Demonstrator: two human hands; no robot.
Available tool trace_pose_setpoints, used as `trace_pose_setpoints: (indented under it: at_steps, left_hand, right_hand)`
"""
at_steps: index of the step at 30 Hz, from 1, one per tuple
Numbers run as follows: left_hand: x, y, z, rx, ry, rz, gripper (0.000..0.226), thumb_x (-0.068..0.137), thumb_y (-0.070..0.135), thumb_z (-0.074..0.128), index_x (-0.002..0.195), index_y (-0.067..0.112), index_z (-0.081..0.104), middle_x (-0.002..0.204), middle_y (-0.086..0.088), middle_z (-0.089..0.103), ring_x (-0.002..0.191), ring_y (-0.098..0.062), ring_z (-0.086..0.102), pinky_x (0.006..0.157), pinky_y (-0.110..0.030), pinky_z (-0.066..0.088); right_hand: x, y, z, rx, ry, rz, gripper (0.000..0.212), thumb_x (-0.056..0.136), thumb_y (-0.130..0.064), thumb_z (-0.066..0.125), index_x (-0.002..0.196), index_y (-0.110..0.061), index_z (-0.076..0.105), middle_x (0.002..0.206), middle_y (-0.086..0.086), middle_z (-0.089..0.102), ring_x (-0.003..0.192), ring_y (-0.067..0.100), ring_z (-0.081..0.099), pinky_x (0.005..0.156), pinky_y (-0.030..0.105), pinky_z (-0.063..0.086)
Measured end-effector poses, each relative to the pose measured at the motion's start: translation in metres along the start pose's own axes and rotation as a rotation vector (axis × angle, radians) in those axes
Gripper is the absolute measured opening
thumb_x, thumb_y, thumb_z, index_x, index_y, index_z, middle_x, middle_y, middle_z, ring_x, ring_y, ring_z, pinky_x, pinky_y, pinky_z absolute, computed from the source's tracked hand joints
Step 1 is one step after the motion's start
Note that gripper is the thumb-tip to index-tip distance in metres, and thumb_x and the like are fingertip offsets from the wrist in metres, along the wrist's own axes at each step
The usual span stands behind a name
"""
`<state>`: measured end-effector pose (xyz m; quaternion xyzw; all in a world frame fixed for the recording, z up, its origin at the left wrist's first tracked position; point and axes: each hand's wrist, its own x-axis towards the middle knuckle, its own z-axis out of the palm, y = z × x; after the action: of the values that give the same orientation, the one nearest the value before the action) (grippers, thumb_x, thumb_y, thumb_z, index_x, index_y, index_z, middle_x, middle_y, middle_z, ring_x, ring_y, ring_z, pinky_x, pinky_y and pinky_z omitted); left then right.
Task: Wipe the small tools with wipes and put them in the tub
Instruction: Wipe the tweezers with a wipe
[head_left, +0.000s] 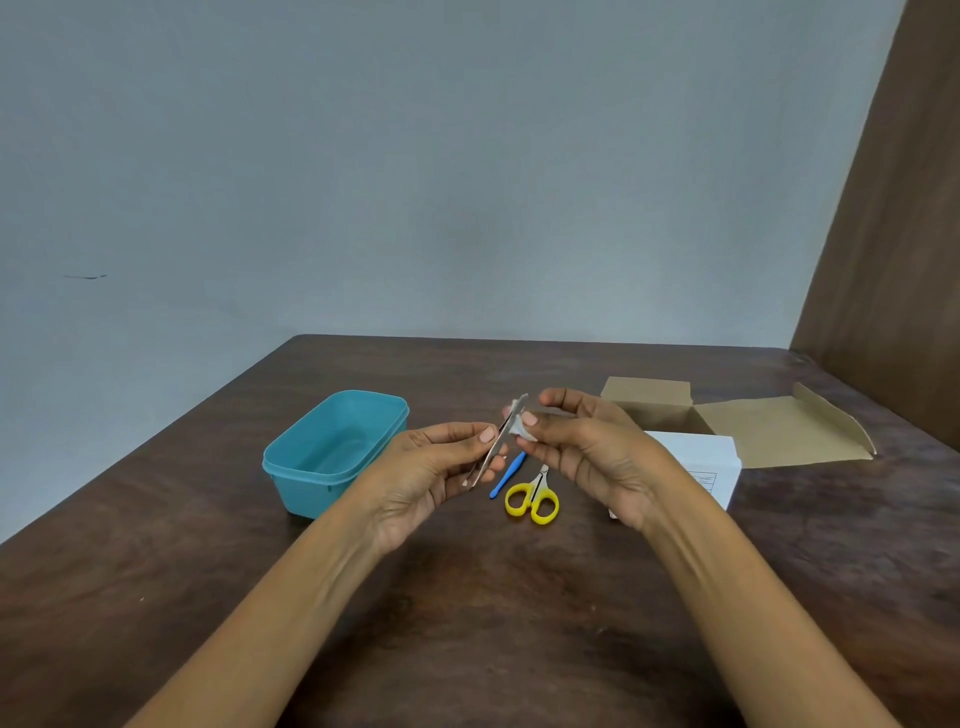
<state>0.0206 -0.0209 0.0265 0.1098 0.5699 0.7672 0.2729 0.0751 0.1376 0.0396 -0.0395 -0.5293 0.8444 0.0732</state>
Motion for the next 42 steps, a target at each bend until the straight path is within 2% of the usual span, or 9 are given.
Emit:
trace_pose_setpoints:
  at_steps: [10,15,18,21,25,28,32,38,42]
  left_hand:
    - [-0.001,0.002,0.001,-0.049,0.004,-0.039,0.012,0.078,-0.001,0.062,0.081,0.002,0.073,0.073,-0.013,0.073,0.058,-0.014,0.069,0.055,-0.022,0.059]
    - [-0.001,0.004,0.002,-0.086,0.02,-0.04,0.012,0.081,-0.001,0.06,0.083,0.002,0.072,0.072,-0.012,0.073,0.057,-0.013,0.069,0.052,-0.021,0.058]
    - [-0.001,0.004,0.001,-0.121,0.039,-0.046,0.011,0.08,-0.001,0.061,0.083,0.001,0.072,0.074,-0.014,0.073,0.059,-0.014,0.07,0.051,-0.021,0.057]
    - [0.0,0.003,0.001,-0.132,0.051,-0.04,0.01,0.079,0.0,0.062,0.084,0.001,0.072,0.075,-0.014,0.074,0.06,-0.014,0.071,0.052,-0.021,0.058]
    - [0.0,0.002,0.001,-0.114,0.058,-0.006,0.01,0.078,0.0,0.064,0.083,0.001,0.072,0.075,-0.013,0.073,0.061,-0.013,0.071,0.054,-0.02,0.058]
    - [0.001,0.001,-0.001,-0.107,0.074,0.013,0.012,0.078,0.0,0.064,0.087,0.001,0.072,0.076,-0.012,0.074,0.063,-0.013,0.071,0.058,-0.021,0.059]
    - [0.002,0.001,-0.004,-0.09,0.083,0.044,0.017,0.08,0.001,0.064,0.095,-0.001,0.072,0.081,-0.012,0.074,0.067,-0.013,0.071,0.065,-0.022,0.059]
    - [-0.001,-0.001,0.001,-0.029,0.057,0.039,0.012,0.081,0.001,0.064,0.089,0.002,0.072,0.077,-0.012,0.074,0.065,-0.013,0.071,0.057,-0.02,0.058]
    - [-0.002,-0.001,0.001,-0.014,0.05,0.045,0.011,0.081,0.001,0.064,0.085,0.004,0.074,0.078,-0.012,0.074,0.066,-0.013,0.071,0.059,-0.02,0.058]
  right_hand:
    - [0.001,-0.005,-0.001,0.087,0.019,-0.038,0.027,0.08,0.015,0.057,0.092,-0.008,0.05,0.085,0.016,0.071,0.076,0.019,0.071,0.066,0.026,0.059]
    - [0.001,-0.003,0.0,-0.019,0.125,-0.18,0.025,0.079,0.01,0.063,0.088,-0.011,0.053,0.089,0.012,0.066,0.078,0.017,0.068,0.065,0.022,0.057]
    - [0.002,0.0,0.002,-0.222,0.191,-0.395,0.023,0.08,0.006,0.065,0.084,-0.013,0.052,0.084,0.008,0.067,0.08,0.013,0.067,0.066,0.021,0.055]
    - [0.003,0.005,0.003,-0.626,0.275,-0.661,0.027,0.081,-0.002,0.068,0.08,-0.022,0.05,0.083,-0.001,0.069,0.082,0.01,0.068,0.073,0.023,0.055]
    - [0.001,0.013,0.007,-0.953,0.244,-0.8,0.033,0.082,-0.006,0.068,0.078,-0.031,0.047,0.082,-0.011,0.068,0.084,0.009,0.067,0.075,0.028,0.056]
    - [0.0,0.017,0.009,-1.005,0.195,-0.807,0.024,0.081,-0.008,0.07,0.083,-0.023,0.051,0.079,-0.021,0.062,0.081,0.002,0.065,0.072,0.022,0.056]
    - [-0.001,0.018,0.011,-1.023,0.123,-0.8,0.024,0.079,-0.008,0.071,0.081,-0.023,0.053,0.077,-0.018,0.062,0.077,0.002,0.066,0.07,0.021,0.056]
    - [0.001,0.017,0.006,-0.997,0.335,-0.902,0.021,0.079,-0.011,0.072,0.077,-0.018,0.052,0.076,-0.009,0.066,0.078,0.005,0.067,0.069,0.028,0.057]
    - [0.0,0.02,0.007,-0.967,0.337,-0.904,0.026,0.077,-0.009,0.074,0.075,-0.02,0.05,0.077,-0.006,0.067,0.078,0.007,0.068,0.07,0.029,0.058]
